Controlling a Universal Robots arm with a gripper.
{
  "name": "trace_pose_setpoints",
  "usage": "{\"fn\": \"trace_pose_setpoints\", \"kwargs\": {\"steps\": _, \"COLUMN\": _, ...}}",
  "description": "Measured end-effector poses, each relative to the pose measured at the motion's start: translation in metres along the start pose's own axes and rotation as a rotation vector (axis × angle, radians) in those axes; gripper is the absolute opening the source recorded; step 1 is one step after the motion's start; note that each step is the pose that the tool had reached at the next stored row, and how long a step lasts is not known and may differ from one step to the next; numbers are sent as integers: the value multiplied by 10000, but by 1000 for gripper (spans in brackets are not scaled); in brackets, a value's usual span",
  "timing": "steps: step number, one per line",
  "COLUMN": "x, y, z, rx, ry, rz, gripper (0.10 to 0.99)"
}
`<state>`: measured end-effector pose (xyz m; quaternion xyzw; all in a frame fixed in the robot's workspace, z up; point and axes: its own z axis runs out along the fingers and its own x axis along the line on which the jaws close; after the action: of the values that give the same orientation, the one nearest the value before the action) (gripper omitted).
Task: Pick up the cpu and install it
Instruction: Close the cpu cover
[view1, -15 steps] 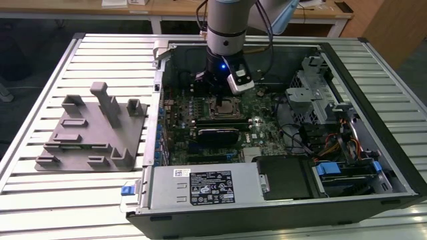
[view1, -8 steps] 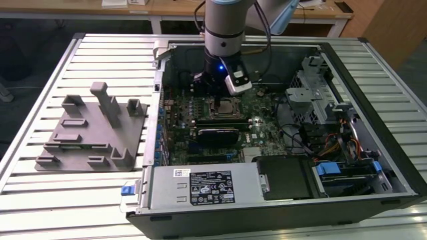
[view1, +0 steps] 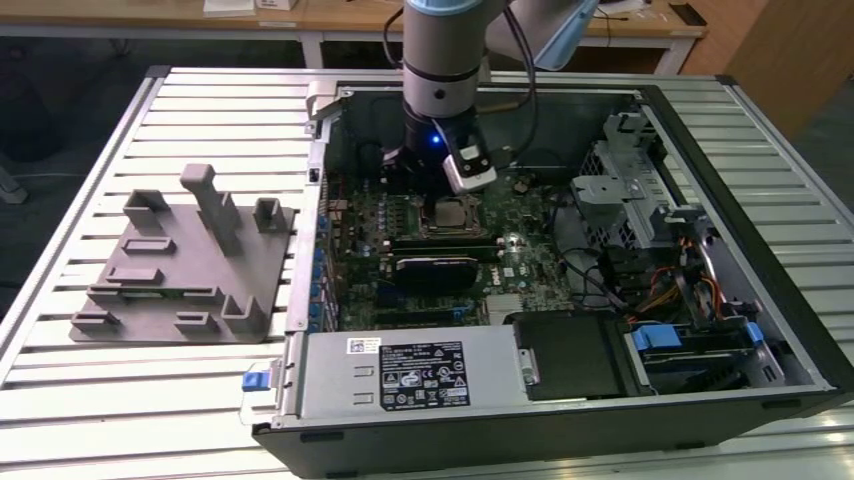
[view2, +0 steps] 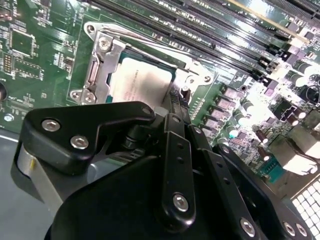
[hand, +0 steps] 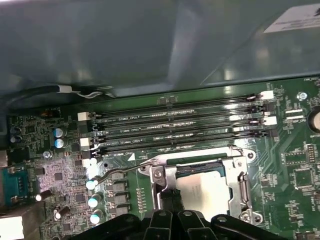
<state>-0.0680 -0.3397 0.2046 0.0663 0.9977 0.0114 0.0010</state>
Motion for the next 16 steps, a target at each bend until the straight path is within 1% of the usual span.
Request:
{"fn": "trace_pose_setpoints", "kwargs": {"steps": 12, "x": 8, "y": -2, "z": 38, "rx": 3, "ry": 2, "rz": 0, "gripper": 106}}
{"fn": "trace_pose_setpoints", "kwargs": {"steps": 16, "x": -9, "y": 0, "z": 40, "rx": -1, "ry": 0, "rz": 0, "gripper": 106}}
